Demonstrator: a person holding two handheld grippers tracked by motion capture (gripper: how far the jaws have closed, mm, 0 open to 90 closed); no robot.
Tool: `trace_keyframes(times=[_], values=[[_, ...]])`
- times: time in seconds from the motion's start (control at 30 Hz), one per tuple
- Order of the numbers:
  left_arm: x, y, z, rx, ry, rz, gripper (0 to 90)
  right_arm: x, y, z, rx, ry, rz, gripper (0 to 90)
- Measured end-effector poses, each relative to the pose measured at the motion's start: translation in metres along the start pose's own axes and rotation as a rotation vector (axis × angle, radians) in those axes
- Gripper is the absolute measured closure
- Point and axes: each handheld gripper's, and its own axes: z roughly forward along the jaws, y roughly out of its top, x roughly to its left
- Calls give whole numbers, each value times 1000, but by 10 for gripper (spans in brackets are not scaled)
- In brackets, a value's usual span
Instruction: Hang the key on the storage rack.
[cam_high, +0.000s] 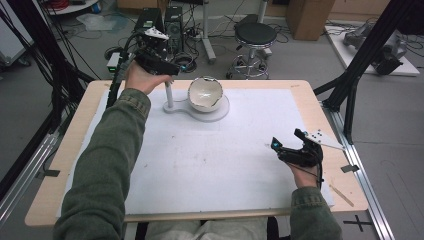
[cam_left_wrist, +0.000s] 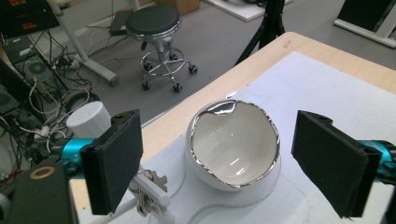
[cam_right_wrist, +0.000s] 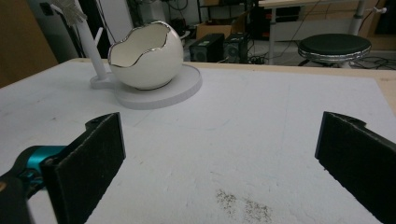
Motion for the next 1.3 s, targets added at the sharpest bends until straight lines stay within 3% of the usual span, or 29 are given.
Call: trace_keyframes(times=[0.23,0.77,1.3], values=[[6,-11,-6,-21,43,-34,16,0,0,1,0,0,-5,5],[2,-35,-15,-44,16,-23,16,1,0,1,4,-3,1,5],[3,-67,-23,-65,10,-48,16,1,0,1,4,-5,-4,5]])
